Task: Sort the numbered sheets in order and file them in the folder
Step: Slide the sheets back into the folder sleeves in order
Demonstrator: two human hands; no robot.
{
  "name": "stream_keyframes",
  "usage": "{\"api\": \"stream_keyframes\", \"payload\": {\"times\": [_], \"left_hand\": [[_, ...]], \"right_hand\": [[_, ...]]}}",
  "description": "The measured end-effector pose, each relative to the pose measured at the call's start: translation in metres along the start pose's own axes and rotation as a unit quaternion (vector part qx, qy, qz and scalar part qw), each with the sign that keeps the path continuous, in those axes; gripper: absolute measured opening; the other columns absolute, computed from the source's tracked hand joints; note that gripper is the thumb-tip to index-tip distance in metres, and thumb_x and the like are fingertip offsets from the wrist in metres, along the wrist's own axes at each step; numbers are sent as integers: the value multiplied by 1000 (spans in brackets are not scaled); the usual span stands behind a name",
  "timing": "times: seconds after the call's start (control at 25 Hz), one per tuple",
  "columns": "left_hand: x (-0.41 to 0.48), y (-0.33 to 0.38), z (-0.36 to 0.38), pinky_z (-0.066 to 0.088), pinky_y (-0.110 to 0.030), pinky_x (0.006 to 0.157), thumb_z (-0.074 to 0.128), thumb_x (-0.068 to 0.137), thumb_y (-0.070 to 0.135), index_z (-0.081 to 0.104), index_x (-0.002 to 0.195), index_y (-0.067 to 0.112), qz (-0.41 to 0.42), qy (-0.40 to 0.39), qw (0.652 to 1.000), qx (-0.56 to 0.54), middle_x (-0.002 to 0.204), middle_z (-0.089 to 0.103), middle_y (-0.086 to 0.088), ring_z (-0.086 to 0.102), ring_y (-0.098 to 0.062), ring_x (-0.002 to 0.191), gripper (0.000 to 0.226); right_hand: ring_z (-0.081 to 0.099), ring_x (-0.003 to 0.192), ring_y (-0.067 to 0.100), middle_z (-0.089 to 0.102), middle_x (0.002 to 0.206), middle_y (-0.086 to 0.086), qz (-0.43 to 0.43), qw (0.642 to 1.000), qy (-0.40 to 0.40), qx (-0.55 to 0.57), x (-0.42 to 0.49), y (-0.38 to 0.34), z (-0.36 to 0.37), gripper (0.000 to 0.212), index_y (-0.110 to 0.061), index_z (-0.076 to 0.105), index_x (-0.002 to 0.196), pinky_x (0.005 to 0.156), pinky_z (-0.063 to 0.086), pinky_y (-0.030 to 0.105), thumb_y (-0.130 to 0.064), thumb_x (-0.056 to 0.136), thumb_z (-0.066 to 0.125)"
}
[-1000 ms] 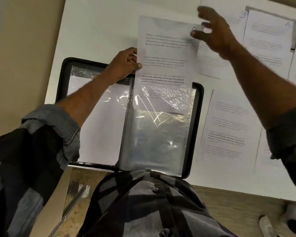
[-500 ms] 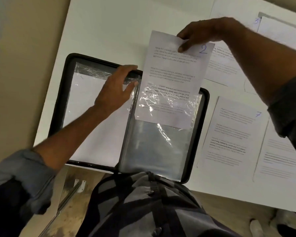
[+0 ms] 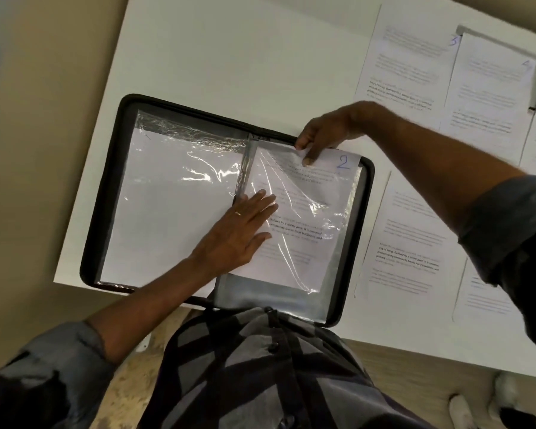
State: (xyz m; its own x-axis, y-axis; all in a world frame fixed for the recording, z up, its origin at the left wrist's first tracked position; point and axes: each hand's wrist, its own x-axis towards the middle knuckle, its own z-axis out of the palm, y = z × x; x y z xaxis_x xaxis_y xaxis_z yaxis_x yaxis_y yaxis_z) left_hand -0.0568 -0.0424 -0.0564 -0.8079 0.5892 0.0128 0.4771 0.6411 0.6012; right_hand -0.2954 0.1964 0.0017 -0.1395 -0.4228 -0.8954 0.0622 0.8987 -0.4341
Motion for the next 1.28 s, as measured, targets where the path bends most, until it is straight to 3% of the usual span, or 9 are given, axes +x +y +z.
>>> {"api": "stream_keyframes", "payload": {"times": [0.16,0.24,0.36,0.68,0.88,0.96,1.04,1.16,1.28], "left_hand": [[-2,4,7,21,-51,125,50,106,42,31,158,5,5,-21,999,44,168,22,-10,12,-25,158,67],[-4,3,10,17,-51,126,44,106,49,26,159,6,10,-37,996,79,169,16,-10,8,-25,158,71],[-5,6,15,13,-54,126,34,107,56,19,161,7,11,-54,989,134,170,9,-11,2,-27,158,75],[-9,19,24,7,-54,127,33,104,62,16,162,8,16,-55,989,136,171,4,-11,-2,-28,158,81],[-6,21,33,7,-56,126,30,103,65,12,162,8,19,-61,988,144,171,1,-13,-4,-29,158,84],[-5,19,39,7,-57,125,29,103,66,10,163,8,18,-63,985,159,171,0,-13,-5,-30,158,85],[-4,17,43,6,-57,125,27,103,66,9,163,9,15,-66,983,173,171,-2,-13,-5,-31,158,85],[-5,18,47,5,-58,125,27,104,65,12,163,9,12,-71,982,175,171,-1,-13,-5,-31,158,82],[-5,22,51,4,-59,124,31,104,62,16,162,9,6,-69,979,189,171,2,-12,-4,-30,158,80]], "right_hand": [[59,60,8,62,63,-8,-4,999,22,-42,2,-10,17,18,-16,66,74,70,48,29,-12,85,79],[59,66,11,64,72,-5,-21,996,86,-32,-3,-12,17,13,-13,69,86,67,48,29,-20,86,80],[70,94,18,74,106,6,-43,984,172,32,-11,-10,12,27,-13,72,115,86,59,36,-21,90,77],[63,80,13,73,91,-2,-15,989,147,5,2,-20,33,12,-27,75,93,76,53,32,-23,84,81],[69,106,25,74,119,3,16,991,133,16,8,-30,50,13,-29,76,96,81,58,32,-20,87,78],[71,100,20,75,115,2,17,983,180,18,2,-27,54,15,-23,78,102,91,59,37,-14,92,72],[69,93,14,76,109,0,8,949,314,16,-7,-21,67,22,-19,78,109,95,57,36,-10,93,66],[68,112,20,73,121,1,-21,830,556,28,-18,-4,125,26,-20,72,122,101,50,32,-21,99,60],[49,138,21,55,148,6,1,753,651,94,-18,6,248,38,-15,58,140,116,34,31,-25,103,54]]}}
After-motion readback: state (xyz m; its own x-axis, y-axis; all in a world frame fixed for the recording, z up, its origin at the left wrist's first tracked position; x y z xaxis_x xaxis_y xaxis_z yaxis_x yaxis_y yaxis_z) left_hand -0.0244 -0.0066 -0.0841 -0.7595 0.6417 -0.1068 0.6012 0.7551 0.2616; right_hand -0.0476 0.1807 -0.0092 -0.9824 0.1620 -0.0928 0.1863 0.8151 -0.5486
